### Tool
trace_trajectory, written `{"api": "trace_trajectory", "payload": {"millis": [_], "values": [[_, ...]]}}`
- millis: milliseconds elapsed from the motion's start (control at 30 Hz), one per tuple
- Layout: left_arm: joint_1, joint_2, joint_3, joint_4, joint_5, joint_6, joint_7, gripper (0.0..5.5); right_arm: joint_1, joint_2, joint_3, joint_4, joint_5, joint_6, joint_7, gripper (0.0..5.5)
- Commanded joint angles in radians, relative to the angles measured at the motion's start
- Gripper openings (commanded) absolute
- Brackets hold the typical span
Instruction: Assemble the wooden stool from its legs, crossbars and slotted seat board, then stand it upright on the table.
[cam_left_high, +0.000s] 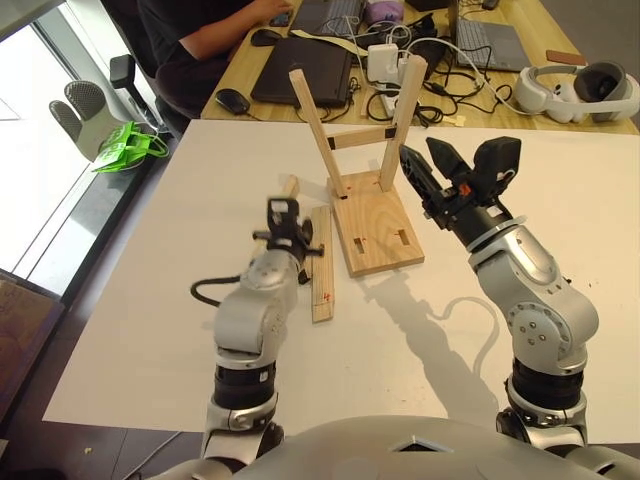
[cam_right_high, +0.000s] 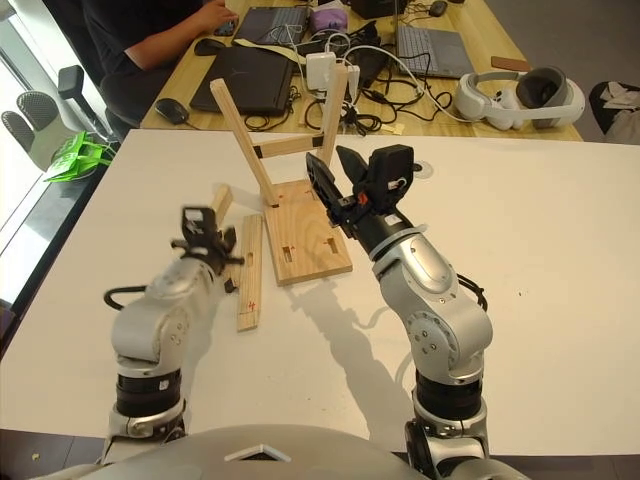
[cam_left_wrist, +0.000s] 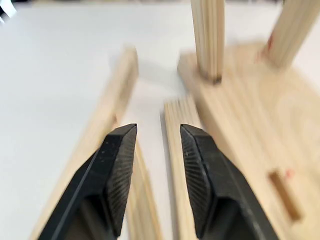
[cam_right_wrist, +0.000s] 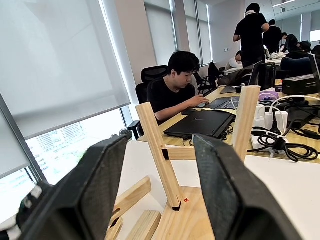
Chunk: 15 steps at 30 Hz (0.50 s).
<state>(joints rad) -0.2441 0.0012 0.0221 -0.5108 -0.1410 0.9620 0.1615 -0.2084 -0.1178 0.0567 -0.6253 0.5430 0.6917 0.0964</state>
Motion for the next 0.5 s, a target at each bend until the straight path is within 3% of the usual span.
{"api": "trace_trajectory", "payload": {"millis": [33, 267, 500], "values": [[-0.114, -0.019, 0.137, -0.102, -0.043, -0.027, 0.014, 1.58, -0.014, 0.002, -0.003, -0.007, -0.004, 0.009, -0.007, 2.42], [0.026, 0.166, 0.118, -0.078, 0.009, 0.060, -0.084, 1.58, -0.011, 0.004, -0.002, -0.009, -0.006, 0.010, -0.012, 2.42], [0.046, 0.142, 0.046, -0.090, 0.022, 0.063, -0.088, 1.58, -0.009, 0.001, 0.005, -0.001, -0.017, 0.006, -0.010, 2.42]]}}
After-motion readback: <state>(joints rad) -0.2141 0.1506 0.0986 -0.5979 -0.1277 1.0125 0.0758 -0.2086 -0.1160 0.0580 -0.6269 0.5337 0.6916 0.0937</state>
